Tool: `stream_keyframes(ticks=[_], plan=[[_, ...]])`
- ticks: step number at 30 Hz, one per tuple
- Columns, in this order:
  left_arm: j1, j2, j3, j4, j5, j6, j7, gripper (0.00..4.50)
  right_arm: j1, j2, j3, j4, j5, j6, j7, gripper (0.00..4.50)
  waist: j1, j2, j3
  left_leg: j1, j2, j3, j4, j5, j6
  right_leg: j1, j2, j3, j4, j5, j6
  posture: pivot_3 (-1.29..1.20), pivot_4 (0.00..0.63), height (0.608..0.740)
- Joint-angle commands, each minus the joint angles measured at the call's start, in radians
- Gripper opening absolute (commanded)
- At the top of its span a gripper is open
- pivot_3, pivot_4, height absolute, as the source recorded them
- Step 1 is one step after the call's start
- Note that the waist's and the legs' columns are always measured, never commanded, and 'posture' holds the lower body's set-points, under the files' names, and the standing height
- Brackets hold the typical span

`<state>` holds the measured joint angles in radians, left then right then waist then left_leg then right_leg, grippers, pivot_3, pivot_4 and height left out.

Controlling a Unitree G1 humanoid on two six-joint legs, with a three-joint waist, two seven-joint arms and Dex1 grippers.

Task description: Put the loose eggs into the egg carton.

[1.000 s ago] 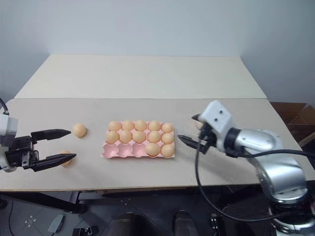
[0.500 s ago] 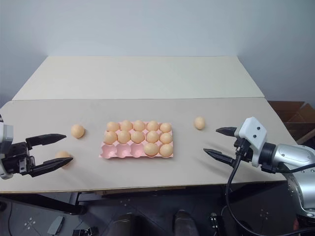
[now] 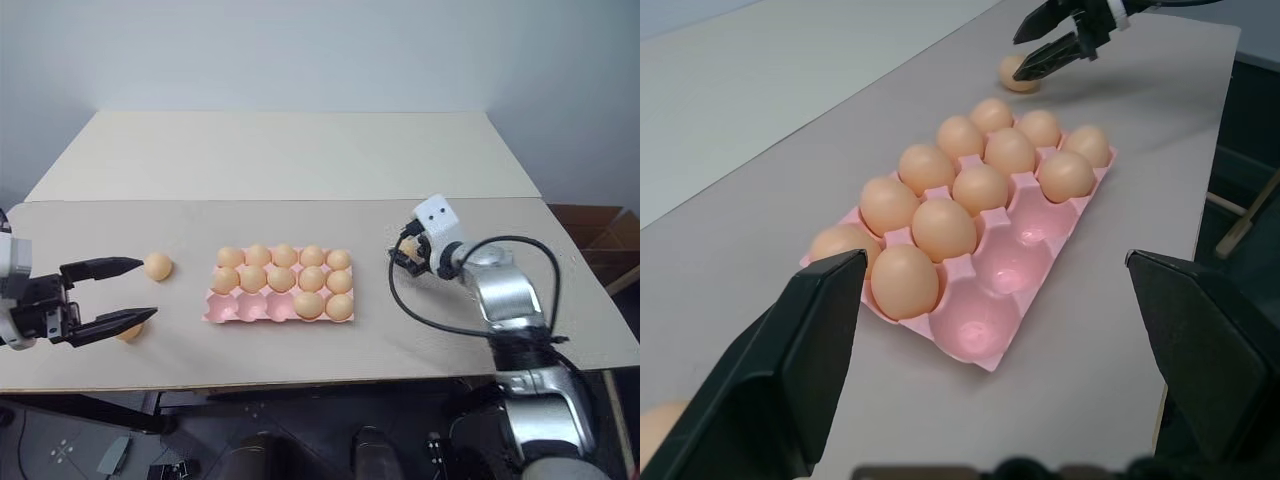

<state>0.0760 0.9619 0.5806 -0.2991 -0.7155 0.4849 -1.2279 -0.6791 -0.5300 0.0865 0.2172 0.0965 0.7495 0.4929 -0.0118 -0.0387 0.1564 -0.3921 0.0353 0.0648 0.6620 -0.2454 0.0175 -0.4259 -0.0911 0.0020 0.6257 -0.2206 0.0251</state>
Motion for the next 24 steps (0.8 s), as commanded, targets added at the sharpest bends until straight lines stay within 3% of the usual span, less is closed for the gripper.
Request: stream_keyframes(ticks=[1, 4, 10, 12, 18, 24], plan=[[0.001, 0.006, 0.025, -0.030, -0.019, -0.002, 0.002, 4.50, -0.053, 0.025, -0.018, 0.078, -0.030, -0.009, -0.055, 4.46, -0.001, 0.000, 0.000, 0.000, 0.000, 0.000, 0.000, 0.000, 0.000, 0.000, 0.000, 0.000, 0.000, 0.000, 0.000, 0.00, 0.150, 0.740], [0.010, 0.007, 0.032, -0.035, -0.019, -0.002, 0.002, 4.50, -0.065, 0.042, -0.023, 0.096, -0.033, -0.005, -0.063, 3.90, -0.004, 0.000, 0.000, 0.001, 0.000, 0.000, 0.000, 0.000, 0.000, 0.001, 0.000, 0.000, 0.000, 0.001, 0.001, 0.00, 0.150, 0.740], [0.015, 0.008, 0.036, -0.040, -0.018, -0.004, 0.004, 4.50, -0.044, 0.040, -0.042, 0.004, -0.018, 0.016, -0.059, 1.97, -0.006, 0.000, 0.000, 0.002, 0.000, 0.000, 0.000, 0.000, 0.000, 0.001, 0.001, 0.001, 0.001, 0.001, 0.001, 0.00, 0.150, 0.740], [0.015, 0.007, 0.035, -0.042, -0.017, -0.005, 0.004, 4.50, -0.030, 0.033, -0.043, -0.054, -0.015, 0.028, -0.052, 1.92, -0.006, 0.000, 0.000, 0.002, 0.001, 0.000, 0.000, 0.000, 0.000, 0.001, 0.001, 0.001, 0.001, 0.001, 0.001, 0.00, 0.150, 0.740], [0.004, 0.013, 0.029, -0.033, -0.017, -0.009, -0.006, 4.50, 0.037, 0.036, -0.025, -0.494, 0.109, 0.202, 0.035, 1.92, -0.007, 0.001, 0.000, 0.002, 0.001, -0.001, 0.000, 0.000, 0.000, 0.000, 0.001, 0.001, 0.002, 0.001, 0.001, 0.00, 0.150, 0.740], [-0.005, 0.021, 0.023, -0.026, -0.018, -0.006, -0.021, 4.50, 0.085, 0.131, 0.145, -0.761, 0.214, 0.321, 0.053, 1.92, -0.007, 0.000, 0.000, 0.003, 0.003, -0.003, 0.000, 0.000, 0.000, 0.001, 0.002, 0.000, 0.002, 0.001, 0.001, 0.00, 0.150, 0.740]])
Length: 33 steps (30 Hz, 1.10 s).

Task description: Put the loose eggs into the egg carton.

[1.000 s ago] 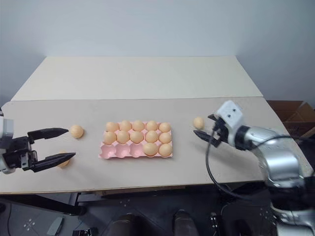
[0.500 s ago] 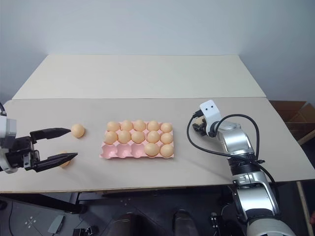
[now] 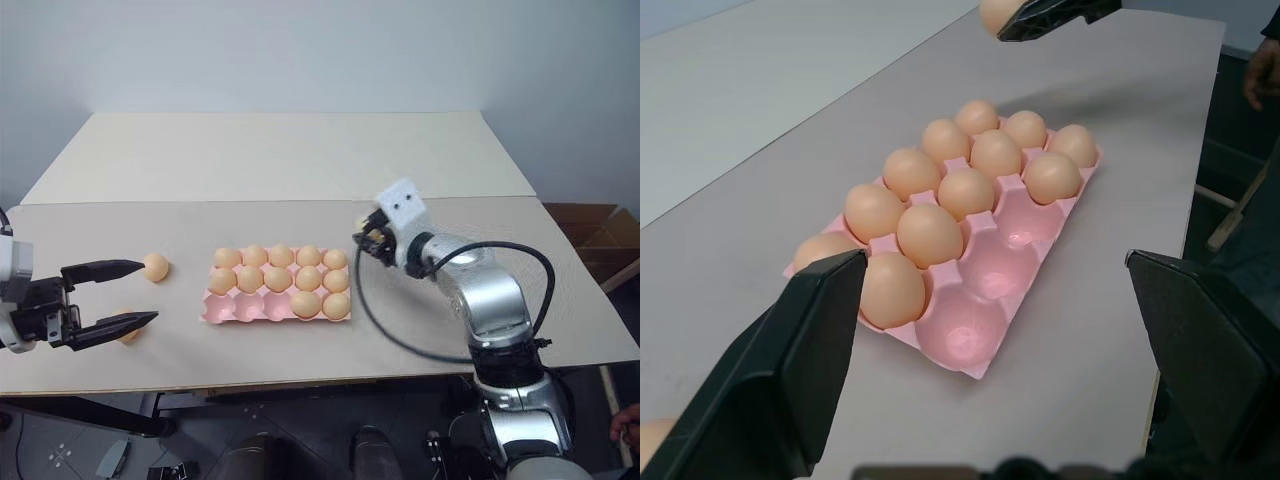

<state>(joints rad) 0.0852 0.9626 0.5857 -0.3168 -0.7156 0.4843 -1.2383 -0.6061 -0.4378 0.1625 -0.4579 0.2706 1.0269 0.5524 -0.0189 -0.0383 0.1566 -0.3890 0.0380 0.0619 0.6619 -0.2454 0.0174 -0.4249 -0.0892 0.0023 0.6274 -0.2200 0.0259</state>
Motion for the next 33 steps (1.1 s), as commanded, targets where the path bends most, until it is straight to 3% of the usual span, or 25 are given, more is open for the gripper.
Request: stream_keyframes(ticks=[1, 8, 9, 15, 21, 26, 33], plan=[[-0.016, 0.022, 0.017, -0.009, -0.019, -0.004, -0.012, 4.50, 0.020, 0.059, 0.098, -0.093, 0.041, 0.052, -0.016, 1.92, 0.001, 0.000, 0.000, 0.000, 0.000, 0.000, 0.000, 0.000, 0.000, 0.000, 0.000, 0.000, 0.000, 0.000, 0.000, 0.00, 0.150, 0.740], [-0.015, 0.032, 0.026, -0.008, -0.022, 0.003, -0.021, 4.50, 0.015, 0.127, 0.272, -0.014, -0.037, 0.018, -0.083, 1.92, 0.005, 0.000, 0.000, -0.001, -0.002, 0.001, 0.000, 0.000, -0.001, 0.000, -0.001, -0.001, -0.001, 0.000, 0.000, 0.00, 0.150, 0.740], [-0.014, 0.032, 0.028, -0.010, -0.021, 0.004, -0.021, 4.50, 0.012, 0.132, 0.282, -0.008, -0.041, 0.018, -0.084, 2.62, 0.004, 0.000, 0.000, -0.001, -0.002, 0.001, 0.000, 0.000, -0.001, 0.000, -0.001, -0.001, 0.000, 0.000, 0.000, 0.00, 0.150, 0.740], [-0.008, 0.032, 0.035, -0.015, -0.020, 0.009, -0.019, 4.50, 0.007, 0.144, 0.289, 0.000, -0.067, 0.017, -0.101, 4.45, 0.004, 0.000, 0.000, -0.001, -0.002, 0.001, 0.000, 0.000, -0.001, 0.000, -0.001, -0.001, 0.000, 0.000, 0.000, 0.00, 0.150, 0.740], [-0.013, 0.031, 0.037, -0.014, -0.019, 0.011, -0.019, 4.50, -0.016, 0.097, 0.149, -0.166, 0.013, 0.099, -0.064, 4.45, 0.005, 0.000, 0.000, -0.001, -0.001, 0.000, 0.000, 0.000, -0.001, 0.000, -0.001, -0.001, -0.001, 0.000, 0.000, 0.00, 0.150, 0.740], [-0.020, 0.027, 0.031, 0.011, -0.007, 0.001, -0.019, 4.50, -0.025, -0.014, -0.060, -0.261, 0.136, 0.146, 0.025, 4.45, 0.007, 0.000, 0.000, -0.001, -0.001, 0.000, 0.000, 0.000, -0.001, 0.000, -0.001, -0.002, -0.001, 0.000, 0.000, 0.00, 0.150, 0.740], [0.035, 0.021, 0.078, 0.057, 0.030, -0.024, -0.021, 4.50, 0.209, -0.286, -0.336, -0.156, 0.211, -0.139, 0.294, 4.45, 0.007, -0.001, 0.000, -0.001, -0.002, 0.001, 0.000, 0.000, 0.000, 0.001, -0.002, -0.003, -0.003, -0.001, 0.000, 0.00, 0.150, 0.740]])
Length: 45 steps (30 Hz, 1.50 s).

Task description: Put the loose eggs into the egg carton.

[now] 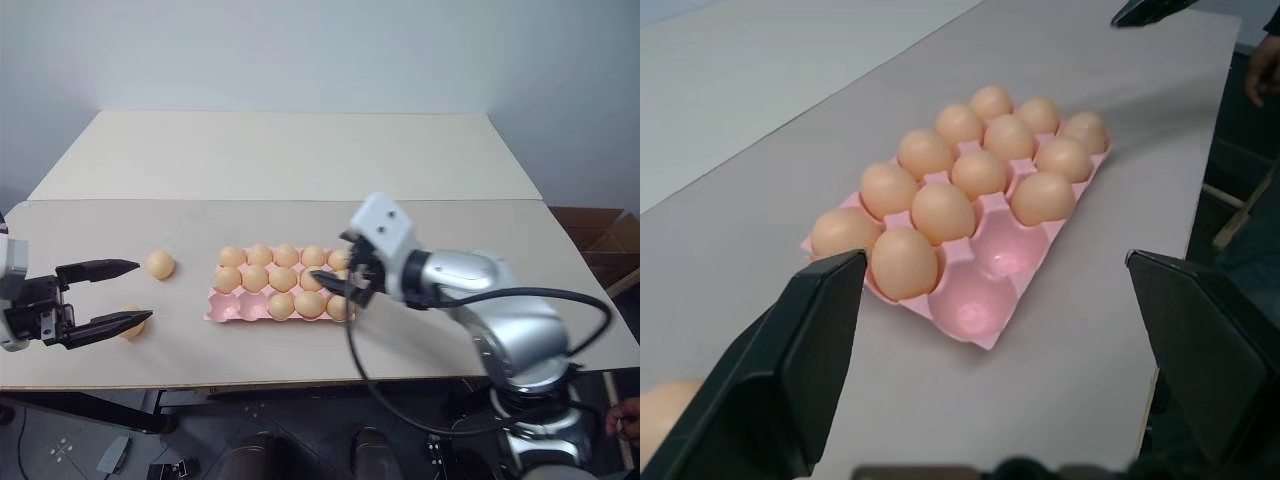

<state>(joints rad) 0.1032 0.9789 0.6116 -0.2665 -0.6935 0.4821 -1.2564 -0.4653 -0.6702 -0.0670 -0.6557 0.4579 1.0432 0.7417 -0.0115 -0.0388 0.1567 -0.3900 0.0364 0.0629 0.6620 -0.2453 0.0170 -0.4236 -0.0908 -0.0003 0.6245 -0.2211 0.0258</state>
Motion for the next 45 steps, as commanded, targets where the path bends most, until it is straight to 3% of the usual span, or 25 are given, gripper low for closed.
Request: stream_keyframes(ticks=[1, 6, 15, 23, 30, 34, 44, 45], plan=[[0.030, 0.003, 0.062, 0.009, 0.008, -0.020, -0.003, 4.50, 0.111, -0.073, -0.131, 0.078, 0.024, -0.211, 0.144, 4.45, 0.000, 0.000, 0.000, 0.000, 0.000, 0.000, 0.000, 0.000, 0.000, 0.000, 0.000, 0.000, 0.000, 0.000, 0.000, 0.00, 0.150, 0.740], [0.079, -0.014, 0.079, -0.002, 0.004, -0.014, 0.012, 4.50, 0.286, -0.130, -0.148, 0.225, -0.019, -0.456, 0.269, 4.45, -0.003, 0.000, 0.000, 0.002, 0.001, 0.001, 0.000, 0.000, 0.000, 0.001, 0.001, 0.000, 0.001, -0.001, 0.000, 0.00, 0.150, 0.740], [0.155, -0.030, 0.152, 0.015, 0.058, -0.014, 0.082, 4.50, 0.259, -0.134, -0.162, 0.281, 0.027, -0.514, 0.288, 4.45, -0.002, 0.000, 0.000, 0.002, 0.002, 0.001, 0.000, 0.000, 0.000, 0.000, 0.002, 0.002, 0.001, -0.001, -0.001, 0.00, 0.150, 0.740], [0.359, -0.023, 0.294, -0.103, 0.056, 0.263, 0.187, 4.50, 0.268, -0.159, -0.170, 0.240, 0.050, -0.518, 0.296, 4.45, -0.001, 0.000, 0.000, 0.002, 0.003, -0.001, 0.000, 0.000, 0.000, 0.000, 0.001, 0.002, 0.001, -0.003, -0.004, 0.00, 0.150, 0.740], [0.261, -0.101, 0.194, -0.197, 0.052, 0.475, 0.484, 4.50, 0.268, -0.154, -0.163, 0.208, 0.064, -0.520, 0.277, 4.45, 0.015, 0.000, 0.000, 0.003, 0.003, -0.002, 0.000, 0.000, 0.000, 0.001, 0.001, 0.003, 0.001, -0.007, -0.001, 0.00, 0.150, 0.740], [0.222, -0.145, 0.131, -0.229, 0.056, 0.484, 0.541, 4.50, 0.261, -0.157, -0.169, 0.195, 0.079, -0.511, 0.274, 4.45, 0.015, 0.000, 0.000, 0.002, 0.001, -0.003, 0.000, -0.001, 0.000, 0.000, 0.000, 0.003, 0.001, -0.001, -0.002, 0.00, 0.150, 0.740], [-0.033, -0.160, -0.124, -0.085, 0.155, 0.564, 0.747, 4.50, 0.243, -0.157, -0.148, 0.192, 0.087, -0.512, 0.258, 4.45, 0.021, -0.001, 0.000, 0.003, 0.000, -0.002, 0.000, 0.000, 0.000, 0.001, 0.001, 0.003, 0.002, 0.000, -0.001, 0.00, 0.150, 0.740], [-0.055, -0.162, -0.150, -0.075, 0.159, 0.579, 0.757, 4.32, 0.245, -0.159, -0.151, 0.189, 0.088, -0.511, 0.255, 4.49, 0.021, -0.001, 0.000, 0.002, 0.000, -0.002, 0.000, 0.000, 0.000, 0.001, 0.001, 0.003, 0.001, 0.000, 0.000, 0.00, 0.150, 0.740]])
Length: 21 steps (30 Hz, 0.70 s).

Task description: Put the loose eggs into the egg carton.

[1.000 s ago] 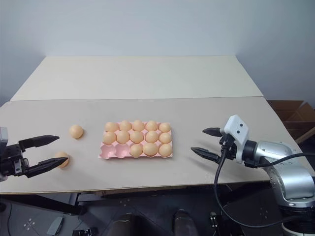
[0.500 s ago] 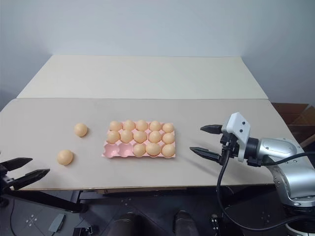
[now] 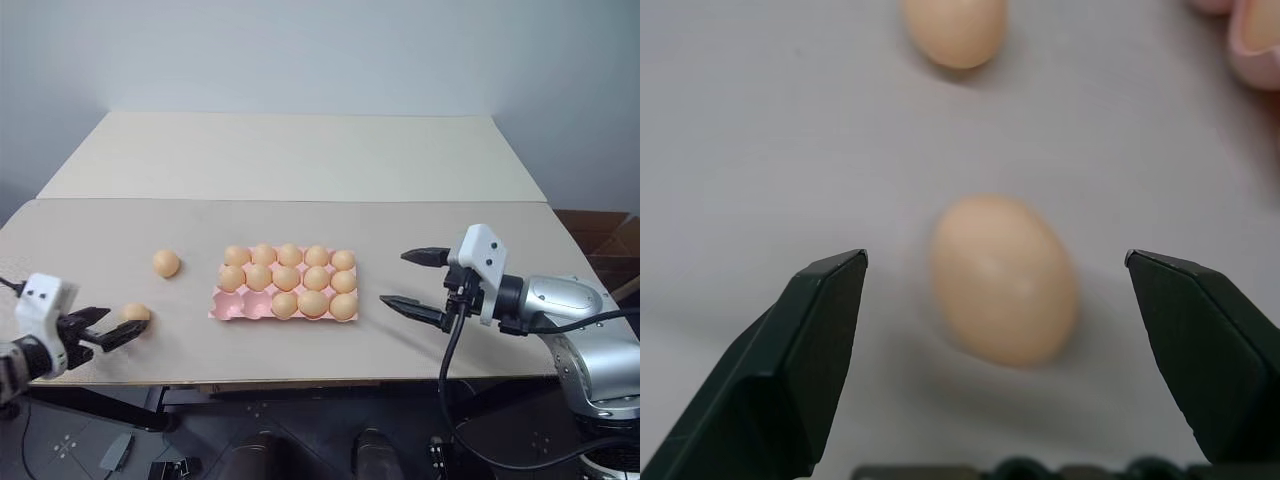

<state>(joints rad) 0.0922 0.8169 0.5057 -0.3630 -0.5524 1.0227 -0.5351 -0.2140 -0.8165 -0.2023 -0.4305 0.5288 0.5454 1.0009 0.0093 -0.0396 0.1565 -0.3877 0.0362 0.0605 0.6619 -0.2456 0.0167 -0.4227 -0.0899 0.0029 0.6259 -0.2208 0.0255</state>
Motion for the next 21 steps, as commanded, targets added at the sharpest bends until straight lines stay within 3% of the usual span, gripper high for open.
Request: stream_keyframes(ticks=[1, 8, 9, 16, 21], plan=[[-0.065, -0.003, -0.064, 0.031, 0.020, 0.054, 0.046, 4.11, -0.004, -0.014, -0.018, -0.038, 0.019, -0.013, -0.007, 4.50, 0.000, 0.000, 0.000, -0.001, 0.000, 0.000, 0.000, 0.000, 0.000, 0.000, 0.000, 0.000, 0.000, 0.000, 0.000, 0.00, 0.150, 0.740], [-0.131, -0.020, -0.116, 0.062, 0.028, 0.081, 0.070, 1.98, 0.012, -0.016, -0.039, -0.057, 0.026, -0.003, -0.035, 4.50, 0.000, 0.000, 0.000, 0.000, 0.000, -0.001, 0.000, 0.000, 0.000, 0.000, -0.001, 0.000, 0.001, 0.001, 0.000, 0.00, 0.150, 0.740], [-0.132, -0.021, -0.115, 0.064, 0.029, 0.077, 0.069, 1.84, 0.015, -0.015, -0.042, -0.060, 0.027, -0.003, -0.038, 4.50, 0.000, 0.000, 0.000, 0.001, 0.000, 0.000, 0.000, 0.000, 0.000, 0.000, -0.001, 0.000, 0.001, 0.001, 0.000, 0.00, 0.150, 0.740], [-0.123, 0.028, -0.116, -0.007, 0.033, -0.113, -0.072, 1.77, 0.031, -0.014, -0.050, -0.073, 0.032, -0.007, -0.058, 4.50, 0.000, 0.000, 0.000, -0.001, 0.000, 0.000, 0.000, 0.000, 0.000, 0.000, -0.001, 0.000, 0.000, 0.000, 0.000, 0.00, 0.150, 0.740], [-0.217, 0.030, -0.201, -0.075, -0.031, -0.181, -0.205, 1.77, 0.015, 0.001, -0.025, -0.073, 0.023, -0.012, -0.082, 4.50, 0.005, 0.000, 0.000, -0.001, -0.001, 0.001, 0.000, 0.000, 0.000, 0.000, -0.001, 0.000, 0.000, 0.000, 0.000, 0.00, 0.150, 0.740]])
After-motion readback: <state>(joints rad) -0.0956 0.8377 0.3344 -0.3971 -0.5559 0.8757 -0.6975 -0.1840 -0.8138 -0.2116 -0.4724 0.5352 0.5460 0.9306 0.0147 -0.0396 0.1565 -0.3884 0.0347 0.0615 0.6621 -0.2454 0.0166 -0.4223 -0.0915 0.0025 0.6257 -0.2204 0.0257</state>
